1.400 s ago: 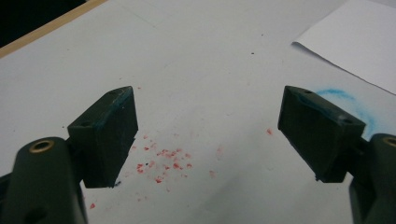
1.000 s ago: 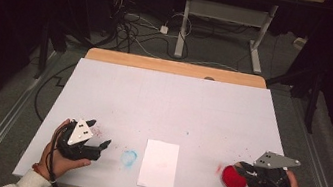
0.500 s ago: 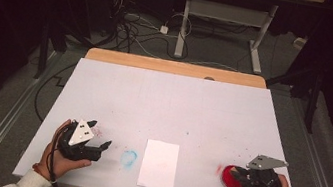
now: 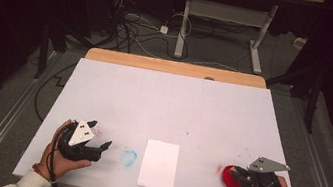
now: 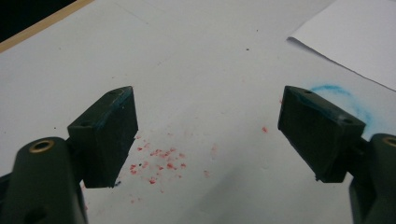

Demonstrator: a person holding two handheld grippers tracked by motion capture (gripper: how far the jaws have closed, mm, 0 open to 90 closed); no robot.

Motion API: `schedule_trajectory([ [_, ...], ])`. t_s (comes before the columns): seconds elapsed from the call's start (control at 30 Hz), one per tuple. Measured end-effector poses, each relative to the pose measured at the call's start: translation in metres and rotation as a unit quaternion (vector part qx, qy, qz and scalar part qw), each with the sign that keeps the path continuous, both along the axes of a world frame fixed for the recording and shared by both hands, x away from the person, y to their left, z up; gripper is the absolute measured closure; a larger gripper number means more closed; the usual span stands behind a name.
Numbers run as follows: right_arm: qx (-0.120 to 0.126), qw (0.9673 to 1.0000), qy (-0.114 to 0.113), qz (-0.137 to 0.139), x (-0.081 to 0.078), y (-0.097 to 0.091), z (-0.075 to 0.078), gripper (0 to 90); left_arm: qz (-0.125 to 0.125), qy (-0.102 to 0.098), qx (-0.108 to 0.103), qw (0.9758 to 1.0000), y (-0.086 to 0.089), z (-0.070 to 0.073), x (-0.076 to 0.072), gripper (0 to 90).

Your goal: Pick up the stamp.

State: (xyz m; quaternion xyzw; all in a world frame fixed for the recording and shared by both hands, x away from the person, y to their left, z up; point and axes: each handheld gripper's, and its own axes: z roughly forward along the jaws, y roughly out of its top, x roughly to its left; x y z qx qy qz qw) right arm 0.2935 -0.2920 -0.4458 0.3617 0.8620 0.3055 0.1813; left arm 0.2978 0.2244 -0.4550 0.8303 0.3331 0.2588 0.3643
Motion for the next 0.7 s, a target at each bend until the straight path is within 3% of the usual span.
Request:
schedule_trajectory([
  [0.4,0.000,0.9999,-0.011,0.004,-0.001,0.000,0.000,75.8,-0.004,-0.002,-0.007,1.0000,0.000,0.001,0.000,19.4],
  [0.7,0.007,0.9996,-0.027,0.003,-0.010,-0.003,0.017,75.8,-0.002,0.000,-0.005,1.0000,0.000,0.000,0.000,19.3],
])
